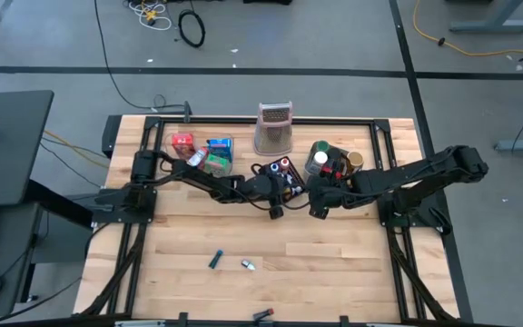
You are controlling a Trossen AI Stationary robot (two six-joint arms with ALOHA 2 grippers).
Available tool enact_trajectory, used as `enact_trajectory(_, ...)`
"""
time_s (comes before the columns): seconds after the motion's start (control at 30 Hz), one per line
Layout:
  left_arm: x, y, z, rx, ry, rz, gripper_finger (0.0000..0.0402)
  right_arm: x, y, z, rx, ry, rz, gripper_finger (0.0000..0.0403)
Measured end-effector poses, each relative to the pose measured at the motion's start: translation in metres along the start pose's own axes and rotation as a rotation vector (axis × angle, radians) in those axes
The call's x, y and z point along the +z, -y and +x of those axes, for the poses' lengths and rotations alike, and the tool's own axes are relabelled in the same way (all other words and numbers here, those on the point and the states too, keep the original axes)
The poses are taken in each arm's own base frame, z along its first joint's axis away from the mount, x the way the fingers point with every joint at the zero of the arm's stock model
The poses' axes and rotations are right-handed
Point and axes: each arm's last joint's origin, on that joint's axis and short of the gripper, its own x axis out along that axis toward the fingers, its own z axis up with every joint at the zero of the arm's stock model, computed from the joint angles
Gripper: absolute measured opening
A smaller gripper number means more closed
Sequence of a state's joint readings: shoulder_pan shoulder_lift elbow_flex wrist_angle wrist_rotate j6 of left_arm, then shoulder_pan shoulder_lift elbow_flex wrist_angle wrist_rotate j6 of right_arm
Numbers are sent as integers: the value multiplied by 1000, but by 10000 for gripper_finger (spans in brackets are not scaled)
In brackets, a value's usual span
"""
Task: Pick & Place Kitchen Items
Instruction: Put the small orange food coloring bottle into the black bin, then put the small blue food coloring bottle into the black bin
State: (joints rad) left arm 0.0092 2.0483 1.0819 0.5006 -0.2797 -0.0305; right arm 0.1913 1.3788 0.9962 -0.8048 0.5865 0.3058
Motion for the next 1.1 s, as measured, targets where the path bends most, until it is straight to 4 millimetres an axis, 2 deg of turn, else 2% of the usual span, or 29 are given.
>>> enact_trajectory(0.13,0,3,-1,-6,4,11,109,0,0,0,0,0,0,149)
enact_trajectory(0.37,1,11,-4,23,11,24,165,1,0,0,-20,17,-28,149)
enact_trajectory(0.47,8,18,-11,-12,29,0,183,2,0,0,-28,26,-26,149)
enact_trajectory(0.6,23,33,-32,-64,16,2,190,4,0,0,-22,46,-30,149)
enact_trajectory(0.83,42,56,-85,-109,-92,44,184,10,-2,0,-2,98,-29,149)
enact_trajectory(1.0,41,68,-122,-102,-223,-44,184,16,-4,-1,13,149,-15,149)
enact_trajectory(1.1,31,75,-138,-81,-338,-102,185,19,-4,-1,23,171,-27,149)
